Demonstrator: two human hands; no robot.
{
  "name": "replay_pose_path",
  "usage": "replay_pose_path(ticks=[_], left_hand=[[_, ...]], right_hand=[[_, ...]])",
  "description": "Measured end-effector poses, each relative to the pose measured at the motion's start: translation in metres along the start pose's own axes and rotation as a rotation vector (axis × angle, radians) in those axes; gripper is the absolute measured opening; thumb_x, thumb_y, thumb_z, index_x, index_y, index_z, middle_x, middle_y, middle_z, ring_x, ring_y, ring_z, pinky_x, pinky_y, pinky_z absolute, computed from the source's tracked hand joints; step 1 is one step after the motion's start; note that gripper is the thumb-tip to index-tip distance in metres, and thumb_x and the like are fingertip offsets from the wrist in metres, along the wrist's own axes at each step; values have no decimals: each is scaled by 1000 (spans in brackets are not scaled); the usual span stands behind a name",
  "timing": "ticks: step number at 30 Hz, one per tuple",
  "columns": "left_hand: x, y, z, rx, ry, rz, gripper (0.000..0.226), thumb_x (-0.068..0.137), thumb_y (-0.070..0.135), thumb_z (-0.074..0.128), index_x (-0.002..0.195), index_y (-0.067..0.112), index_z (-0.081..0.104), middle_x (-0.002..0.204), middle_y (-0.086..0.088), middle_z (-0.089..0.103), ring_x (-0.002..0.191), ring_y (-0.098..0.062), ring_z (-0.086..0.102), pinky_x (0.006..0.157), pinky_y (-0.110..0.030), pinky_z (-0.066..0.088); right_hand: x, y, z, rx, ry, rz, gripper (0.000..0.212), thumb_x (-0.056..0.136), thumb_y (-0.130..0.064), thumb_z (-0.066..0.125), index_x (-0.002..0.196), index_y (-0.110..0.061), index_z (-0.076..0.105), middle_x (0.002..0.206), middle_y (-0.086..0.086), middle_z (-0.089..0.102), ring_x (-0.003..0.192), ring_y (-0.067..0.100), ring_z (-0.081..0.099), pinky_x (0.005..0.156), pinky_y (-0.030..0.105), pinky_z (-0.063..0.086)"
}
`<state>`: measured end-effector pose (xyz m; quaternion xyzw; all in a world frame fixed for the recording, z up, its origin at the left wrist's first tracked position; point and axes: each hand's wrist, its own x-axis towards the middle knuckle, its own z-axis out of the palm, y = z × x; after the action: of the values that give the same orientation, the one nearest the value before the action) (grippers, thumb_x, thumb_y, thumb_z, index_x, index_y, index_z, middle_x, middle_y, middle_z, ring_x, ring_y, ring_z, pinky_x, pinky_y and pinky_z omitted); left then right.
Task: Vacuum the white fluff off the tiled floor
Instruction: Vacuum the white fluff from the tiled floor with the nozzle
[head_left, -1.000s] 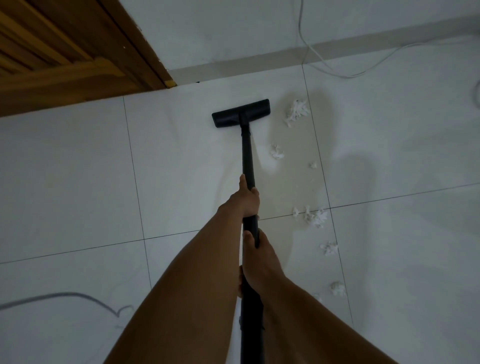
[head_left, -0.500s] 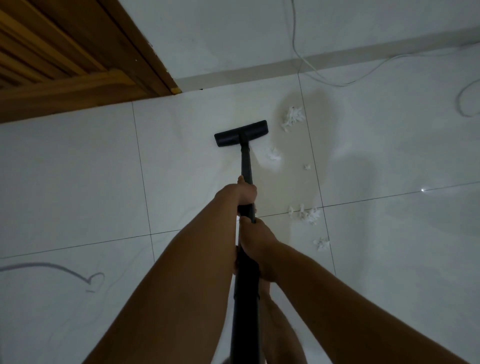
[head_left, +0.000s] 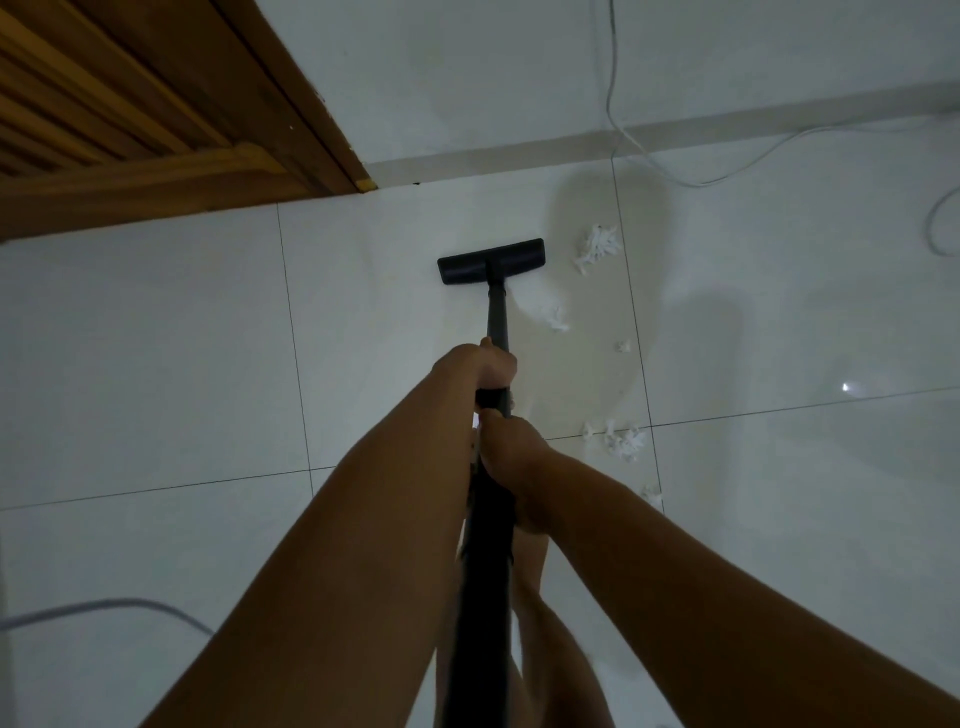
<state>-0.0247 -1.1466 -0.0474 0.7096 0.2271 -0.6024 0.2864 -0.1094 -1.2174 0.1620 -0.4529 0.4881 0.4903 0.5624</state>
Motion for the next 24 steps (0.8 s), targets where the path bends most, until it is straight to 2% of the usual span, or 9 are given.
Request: replay_pose_path(ticks=[6,10,13,17,21,24], left_hand=[[1,15,-24,-8,-10,25,70,93,39,42,159,37,20,143,-22,57,121,-36,66,102,-52,56],[-2,25,-37,-24,-9,13,63,101,35,43,160,35,20,138,-24,58,117,-37,68,100,-52,59],[2,32,-50,-25,-30,-4,69,100,36,44,162,35,15,142,-23,57,118,-37,67,100,-52,58],[3,48,-72,15,-25,0,68,102,36,45,163,26,18,144,-20,57,122,-34,65,104,-49,56],[3,69,-95,48,-28,7,65,104,33,45,162,15,22,141,-20,58,124,-35,64,107,-47,54],[-2,79,-104,28,-28,-9,57,105,31,45,156,8,32,133,-22,63,118,-34,69,104,-46,57]], right_hand=[[15,-23,11,18,35,-11,33,104,-30,37,127,-11,50,64,11,51,30,16,51,36,24,49],[13,-40,16,46,5,17,31,104,-30,37,131,-17,45,64,10,50,39,17,50,37,23,49],[6,-57,20,53,-16,33,31,105,-30,36,132,-16,42,67,11,49,45,19,49,35,23,49],[0,-85,26,51,-53,44,29,107,-30,32,129,-14,41,72,11,50,49,20,50,34,23,49],[-4,-108,28,93,-73,81,31,107,-34,34,113,-7,50,66,10,48,45,19,48,37,24,51],[-11,-120,28,135,-83,76,35,108,-35,33,94,-7,48,66,9,46,47,17,45,35,24,49]])
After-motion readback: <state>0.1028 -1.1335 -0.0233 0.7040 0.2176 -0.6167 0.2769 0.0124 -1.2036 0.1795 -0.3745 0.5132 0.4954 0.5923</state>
